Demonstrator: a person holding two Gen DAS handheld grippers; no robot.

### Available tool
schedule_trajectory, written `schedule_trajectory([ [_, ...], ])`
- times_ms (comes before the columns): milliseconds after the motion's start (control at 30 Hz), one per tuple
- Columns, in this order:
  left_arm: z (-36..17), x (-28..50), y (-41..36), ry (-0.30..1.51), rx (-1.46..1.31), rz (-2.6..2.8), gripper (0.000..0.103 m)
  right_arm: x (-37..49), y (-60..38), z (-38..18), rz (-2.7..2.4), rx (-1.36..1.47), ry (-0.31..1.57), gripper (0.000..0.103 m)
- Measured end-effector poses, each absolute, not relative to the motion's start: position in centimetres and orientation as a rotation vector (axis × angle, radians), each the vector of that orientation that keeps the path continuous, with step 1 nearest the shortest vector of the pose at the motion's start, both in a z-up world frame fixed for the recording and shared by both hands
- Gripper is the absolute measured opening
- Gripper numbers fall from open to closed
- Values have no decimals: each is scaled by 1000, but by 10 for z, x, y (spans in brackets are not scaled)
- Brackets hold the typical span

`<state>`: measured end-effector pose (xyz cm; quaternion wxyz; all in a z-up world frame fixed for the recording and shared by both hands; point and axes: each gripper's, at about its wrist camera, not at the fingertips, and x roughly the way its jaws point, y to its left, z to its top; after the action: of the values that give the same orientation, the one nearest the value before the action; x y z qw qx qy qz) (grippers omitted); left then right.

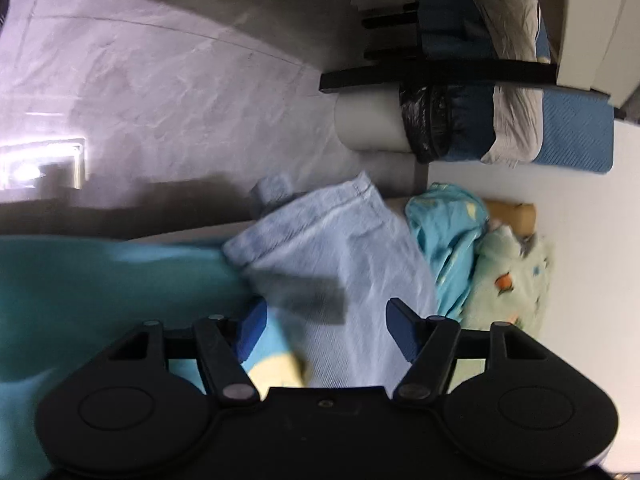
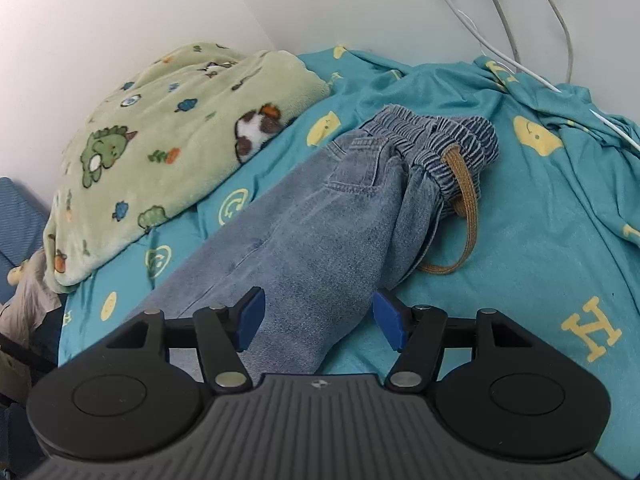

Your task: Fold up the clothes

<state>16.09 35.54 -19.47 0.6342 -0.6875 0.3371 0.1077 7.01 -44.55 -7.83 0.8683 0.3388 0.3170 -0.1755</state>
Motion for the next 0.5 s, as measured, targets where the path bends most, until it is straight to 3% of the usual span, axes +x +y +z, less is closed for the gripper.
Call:
schedule_trajectory([
  [167,-211,187,364,746,-1556,254,61,80,-439,-84,-376,776,674,63],
  [233,-217,198,367,765,-1513,266,56,86,-435,-86,-352,826,672,63],
  [400,-219,212,365,804,-1381,308,28,100,-411,-87,-323,735,709,63],
  [500,-183,215,352,753,-1209,302,18,102,-407,-88,-312,714,714,63],
])
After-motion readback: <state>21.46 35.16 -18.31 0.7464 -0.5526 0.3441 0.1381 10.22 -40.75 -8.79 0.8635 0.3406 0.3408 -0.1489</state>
